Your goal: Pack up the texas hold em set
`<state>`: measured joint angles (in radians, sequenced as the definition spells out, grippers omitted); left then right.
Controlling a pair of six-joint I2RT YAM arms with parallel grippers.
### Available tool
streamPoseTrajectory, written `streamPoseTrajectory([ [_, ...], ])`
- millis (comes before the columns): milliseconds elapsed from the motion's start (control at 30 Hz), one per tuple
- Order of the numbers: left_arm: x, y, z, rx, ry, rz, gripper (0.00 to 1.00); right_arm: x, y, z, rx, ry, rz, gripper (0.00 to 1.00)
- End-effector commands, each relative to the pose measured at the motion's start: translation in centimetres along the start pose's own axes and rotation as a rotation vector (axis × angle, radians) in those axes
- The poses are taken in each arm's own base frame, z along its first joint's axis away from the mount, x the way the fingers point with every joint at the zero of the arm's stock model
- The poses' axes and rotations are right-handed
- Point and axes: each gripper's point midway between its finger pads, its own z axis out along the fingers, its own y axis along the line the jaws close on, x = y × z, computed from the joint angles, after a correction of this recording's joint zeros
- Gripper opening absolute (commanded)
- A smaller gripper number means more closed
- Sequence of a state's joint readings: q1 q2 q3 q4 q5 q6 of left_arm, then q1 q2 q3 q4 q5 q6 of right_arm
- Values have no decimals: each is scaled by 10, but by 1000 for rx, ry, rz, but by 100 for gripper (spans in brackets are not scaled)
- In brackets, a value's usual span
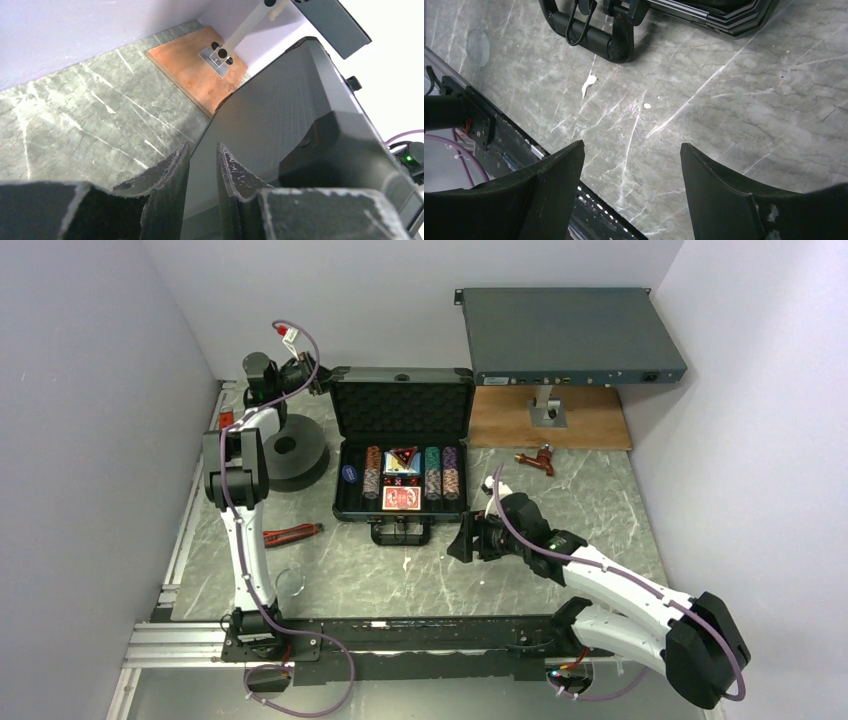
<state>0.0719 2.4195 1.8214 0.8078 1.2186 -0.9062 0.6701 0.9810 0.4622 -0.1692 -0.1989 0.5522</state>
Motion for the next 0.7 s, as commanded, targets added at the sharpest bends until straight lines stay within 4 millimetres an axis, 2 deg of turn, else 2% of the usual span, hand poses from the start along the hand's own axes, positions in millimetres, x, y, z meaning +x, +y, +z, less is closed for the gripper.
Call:
streamPoseTrajectory([
  [0,-5,-43,0,74,58,121,31,-1,8,-6,-38,-11,7,73],
  [100,-1,-47,-5,82,73,121,27,-3,10,-11,-46,-22,7,73],
  [267,-6,-54,-12,79,71,114,21,-4,12,-20,-52,-42,5,73],
  [367,-13,-66,-17,72,55,132,21,-1,10,-21,-48,-38,11,73],
  [667,-7,-90,-26,57,84,160,22,4,11,-27,-57,-35,19,73],
])
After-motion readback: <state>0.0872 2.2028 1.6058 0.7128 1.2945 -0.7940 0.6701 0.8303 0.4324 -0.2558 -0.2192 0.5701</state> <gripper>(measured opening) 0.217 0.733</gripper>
